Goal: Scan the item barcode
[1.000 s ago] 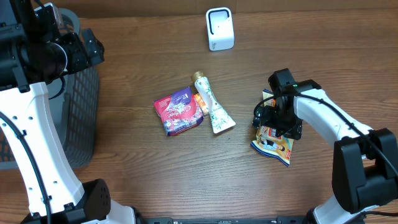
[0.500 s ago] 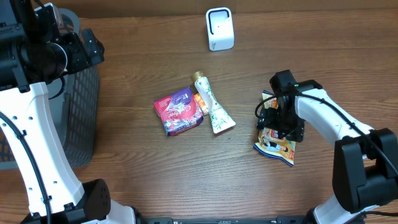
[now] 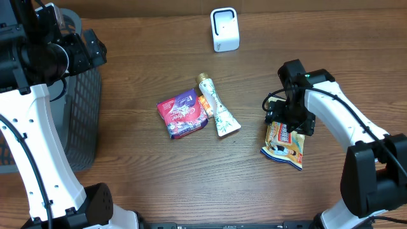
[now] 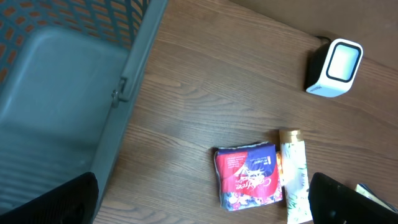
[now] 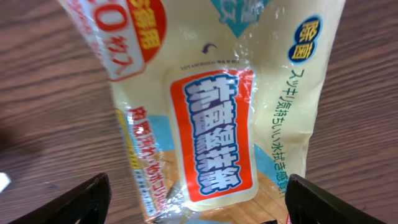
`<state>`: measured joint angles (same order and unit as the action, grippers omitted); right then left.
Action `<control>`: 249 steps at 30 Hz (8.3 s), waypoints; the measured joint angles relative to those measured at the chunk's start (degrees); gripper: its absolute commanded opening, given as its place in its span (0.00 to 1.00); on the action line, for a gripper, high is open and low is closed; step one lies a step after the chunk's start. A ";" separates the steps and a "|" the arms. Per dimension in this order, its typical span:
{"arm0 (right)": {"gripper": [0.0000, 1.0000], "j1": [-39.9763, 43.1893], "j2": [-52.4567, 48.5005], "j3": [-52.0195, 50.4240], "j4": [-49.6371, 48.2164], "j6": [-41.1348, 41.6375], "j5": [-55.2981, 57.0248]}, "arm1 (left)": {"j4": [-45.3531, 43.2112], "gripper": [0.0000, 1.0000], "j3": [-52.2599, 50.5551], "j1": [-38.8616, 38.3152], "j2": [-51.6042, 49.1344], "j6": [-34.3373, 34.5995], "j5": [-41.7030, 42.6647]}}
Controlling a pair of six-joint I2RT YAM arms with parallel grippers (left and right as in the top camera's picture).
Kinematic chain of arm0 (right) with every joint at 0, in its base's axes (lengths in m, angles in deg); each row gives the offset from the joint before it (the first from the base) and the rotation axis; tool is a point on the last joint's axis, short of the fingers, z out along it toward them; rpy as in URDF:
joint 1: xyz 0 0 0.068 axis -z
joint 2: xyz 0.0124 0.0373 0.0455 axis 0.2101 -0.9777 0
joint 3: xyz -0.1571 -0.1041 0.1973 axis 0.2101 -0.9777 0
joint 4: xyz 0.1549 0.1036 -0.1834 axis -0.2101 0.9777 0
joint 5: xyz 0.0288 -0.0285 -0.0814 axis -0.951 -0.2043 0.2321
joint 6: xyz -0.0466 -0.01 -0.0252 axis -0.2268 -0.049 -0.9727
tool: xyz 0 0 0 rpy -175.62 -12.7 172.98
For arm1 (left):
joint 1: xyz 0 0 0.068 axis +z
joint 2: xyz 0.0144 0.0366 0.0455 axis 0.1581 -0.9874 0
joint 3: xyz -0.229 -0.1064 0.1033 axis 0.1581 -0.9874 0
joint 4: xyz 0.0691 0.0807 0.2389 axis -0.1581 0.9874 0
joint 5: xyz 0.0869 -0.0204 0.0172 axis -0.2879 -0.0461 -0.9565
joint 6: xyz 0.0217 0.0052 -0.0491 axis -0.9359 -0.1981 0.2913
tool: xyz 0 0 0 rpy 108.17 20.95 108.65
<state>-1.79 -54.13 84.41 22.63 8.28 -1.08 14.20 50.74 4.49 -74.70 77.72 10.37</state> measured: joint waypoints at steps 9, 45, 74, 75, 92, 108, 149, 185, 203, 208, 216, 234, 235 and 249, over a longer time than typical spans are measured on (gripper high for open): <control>0.65 0.00 -0.02 -9.14 -10.23 -1.16 0.04 | 0.00 1.00 0.00 0.00 0.00 0.00 0.02; 0.04 -1.27 0.57 3.39 -19.63 -13.29 1.07 | 0.00 1.00 0.00 0.00 0.00 0.00 0.00; 0.04 -6.34 -29.94 52.41 -16.98 -42.80 13.29 | -0.02 1.00 0.00 0.00 0.00 0.00 0.00; 0.04 -7.23 -30.23 52.43 -18.14 -44.76 14.71 | -0.02 1.00 0.00 0.02 0.00 0.00 0.02; 0.04 -14.36 -33.83 52.52 -31.34 -63.32 25.55 | 0.00 1.00 0.00 0.00 0.00 0.00 0.00; 0.04 -10.71 -35.95 52.52 -29.33 -63.67 26.51 | -0.02 1.00 0.00 0.00 0.00 0.00 0.00; 0.04 43.58 -35.28 63.71 7.65 -14.32 15.39 | 0.00 1.00 0.00 0.00 0.00 0.00 0.00; 0.82 64.02 -40.06 63.39 9.68 4.46 8.13 | 0.00 1.00 0.00 0.00 0.00 0.00 0.00; 1.00 64.04 -27.93 71.97 15.63 -3.32 -29.66 | 0.00 1.00 0.00 0.00 0.00 0.00 0.00; 1.00 58.55 -26.60 72.76 23.32 -13.53 -44.09 | -0.02 1.00 0.00 0.00 0.00 0.00 0.00; 0.98 38.05 -26.71 72.70 31.17 -30.08 -47.71 | -0.02 1.00 0.00 0.00 0.00 0.00 0.00; 0.61 -9.55 -26.71 65.59 22.67 -35.30 -19.43 | 0.00 1.00 0.00 0.00 0.00 0.00 0.00; 0.60 -11.54 -26.71 63.60 20.98 -34.75 -17.90 | -0.02 1.00 0.00 0.00 0.00 0.00 0.00; 0.54 -20.70 -26.71 42.56 1.88 -20.63 -3.72 | -0.02 1.00 0.00 0.00 0.00 0.00 0.00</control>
<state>-22.48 -80.84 126.97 24.51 -12.35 -4.79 14.17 50.74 4.49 -74.70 77.72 10.37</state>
